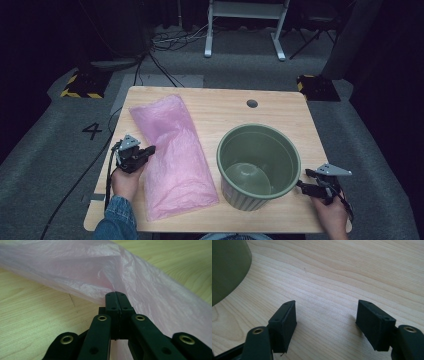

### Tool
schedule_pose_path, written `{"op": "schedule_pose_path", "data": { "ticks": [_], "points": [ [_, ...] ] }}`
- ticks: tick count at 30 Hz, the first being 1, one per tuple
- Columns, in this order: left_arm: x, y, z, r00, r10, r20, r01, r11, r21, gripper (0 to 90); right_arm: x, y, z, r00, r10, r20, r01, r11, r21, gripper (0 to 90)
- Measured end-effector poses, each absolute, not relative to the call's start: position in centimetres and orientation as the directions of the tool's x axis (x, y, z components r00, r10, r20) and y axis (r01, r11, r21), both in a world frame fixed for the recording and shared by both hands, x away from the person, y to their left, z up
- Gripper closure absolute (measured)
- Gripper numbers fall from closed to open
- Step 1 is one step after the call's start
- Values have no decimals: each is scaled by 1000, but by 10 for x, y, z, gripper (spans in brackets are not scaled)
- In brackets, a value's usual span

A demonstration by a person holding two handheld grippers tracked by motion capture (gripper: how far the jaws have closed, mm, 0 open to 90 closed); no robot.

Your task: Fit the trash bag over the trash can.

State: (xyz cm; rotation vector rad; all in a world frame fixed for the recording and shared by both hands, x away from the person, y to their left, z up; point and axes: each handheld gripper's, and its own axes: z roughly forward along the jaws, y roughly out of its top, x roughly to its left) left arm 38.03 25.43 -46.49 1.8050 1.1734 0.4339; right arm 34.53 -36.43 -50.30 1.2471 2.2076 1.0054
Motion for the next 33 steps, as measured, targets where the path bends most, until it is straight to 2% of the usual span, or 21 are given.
{"op": "schedule_pose_path", "data": {
  "ticks": [5, 15, 24, 33],
  "points": [
    [374, 260, -452, 510, 830, -228, 495, -66, 866, 894, 345, -364, -503, -515, 857, -3, 561, 339, 755, 326],
    [357, 251, -413, 560, 806, -192, 364, -32, 931, 894, 345, -364, -503, -515, 857, -3, 560, 339, 755, 326],
    [351, 243, -385, 591, 782, -198, 311, 6, 950, 894, 345, -364, -503, -515, 857, -3, 560, 339, 756, 326],
    [354, 234, -361, 675, 726, -133, 255, -60, 965, 894, 345, -362, -503, -535, 845, -4, 553, 353, 755, 326]
  ]
}}
